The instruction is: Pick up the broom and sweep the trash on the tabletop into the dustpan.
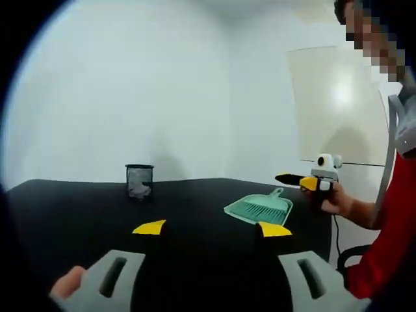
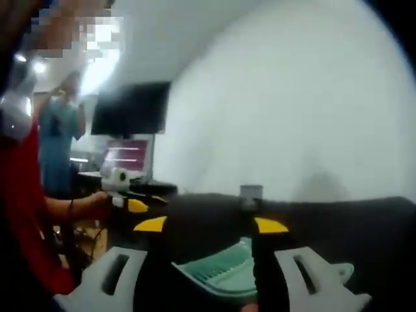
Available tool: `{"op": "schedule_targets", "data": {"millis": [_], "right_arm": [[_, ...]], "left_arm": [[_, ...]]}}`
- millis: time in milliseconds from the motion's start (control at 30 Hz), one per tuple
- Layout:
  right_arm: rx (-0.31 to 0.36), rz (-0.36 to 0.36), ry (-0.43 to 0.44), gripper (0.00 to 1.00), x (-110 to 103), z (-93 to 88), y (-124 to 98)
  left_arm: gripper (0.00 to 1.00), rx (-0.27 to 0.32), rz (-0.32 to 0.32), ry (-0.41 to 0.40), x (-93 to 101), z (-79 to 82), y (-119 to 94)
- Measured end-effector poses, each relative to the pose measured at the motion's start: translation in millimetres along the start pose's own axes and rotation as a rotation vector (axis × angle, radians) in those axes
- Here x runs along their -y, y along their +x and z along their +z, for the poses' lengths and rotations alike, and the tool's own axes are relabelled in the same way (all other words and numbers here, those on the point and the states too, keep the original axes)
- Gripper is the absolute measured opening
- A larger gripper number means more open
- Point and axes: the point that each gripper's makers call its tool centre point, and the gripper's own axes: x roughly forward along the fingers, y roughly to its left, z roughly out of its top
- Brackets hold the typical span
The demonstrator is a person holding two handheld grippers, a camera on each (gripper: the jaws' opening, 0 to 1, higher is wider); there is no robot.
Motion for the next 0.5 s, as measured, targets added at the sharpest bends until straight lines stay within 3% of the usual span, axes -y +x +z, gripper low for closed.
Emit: {"op": "schedule_targets", "data": {"millis": [500], "right_arm": [[0.008, 0.005, 0.036, 0.49, 0.6, 1.0, -0.5]], "left_arm": [[0.45, -0.012, 0.001, -0.017, -2.0, -2.8, -1.3]]}}
